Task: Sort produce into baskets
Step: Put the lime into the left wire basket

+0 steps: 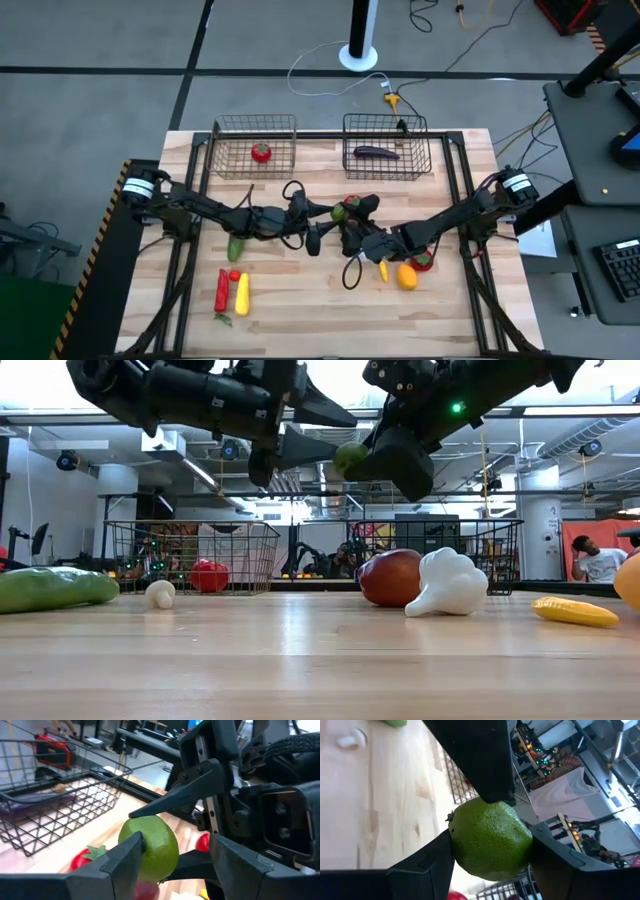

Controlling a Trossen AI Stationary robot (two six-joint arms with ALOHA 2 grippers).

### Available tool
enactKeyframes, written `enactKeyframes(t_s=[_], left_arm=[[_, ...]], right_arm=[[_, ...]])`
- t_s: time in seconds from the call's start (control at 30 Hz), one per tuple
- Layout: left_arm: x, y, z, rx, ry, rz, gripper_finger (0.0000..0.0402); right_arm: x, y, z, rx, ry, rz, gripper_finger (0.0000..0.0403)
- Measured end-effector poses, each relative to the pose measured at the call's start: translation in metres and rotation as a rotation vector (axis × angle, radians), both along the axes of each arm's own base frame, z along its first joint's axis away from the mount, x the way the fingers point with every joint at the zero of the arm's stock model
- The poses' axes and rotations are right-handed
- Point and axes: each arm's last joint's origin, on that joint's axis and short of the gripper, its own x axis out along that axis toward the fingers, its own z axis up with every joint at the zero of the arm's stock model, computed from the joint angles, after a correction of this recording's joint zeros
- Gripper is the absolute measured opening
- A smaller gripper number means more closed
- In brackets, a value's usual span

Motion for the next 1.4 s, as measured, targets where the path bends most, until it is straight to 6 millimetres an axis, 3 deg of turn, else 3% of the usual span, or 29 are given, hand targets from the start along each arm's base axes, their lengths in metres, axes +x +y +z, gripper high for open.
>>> enactKeyframes(t_s=[0.37,0.73,1.4], left_arm=[[-0.002,0.002,0.004,0.018,0.025,0.030,0.0219],[-0.004,0.003,0.008,0.063,0.036,-0.008,0.0267],[0.008,0.007,0.005,0.108,0.020,-0.008,0.0258]], right_arm=[[-0.003,-0.001,-0.001,-0.020,-0.014,-0.077,0.0206],[-0.002,0.000,0.002,-0.018,-0.003,-0.030,0.0204],[0.004,0.003,0.011,0.023,-0.065,0.074,0.0215]])
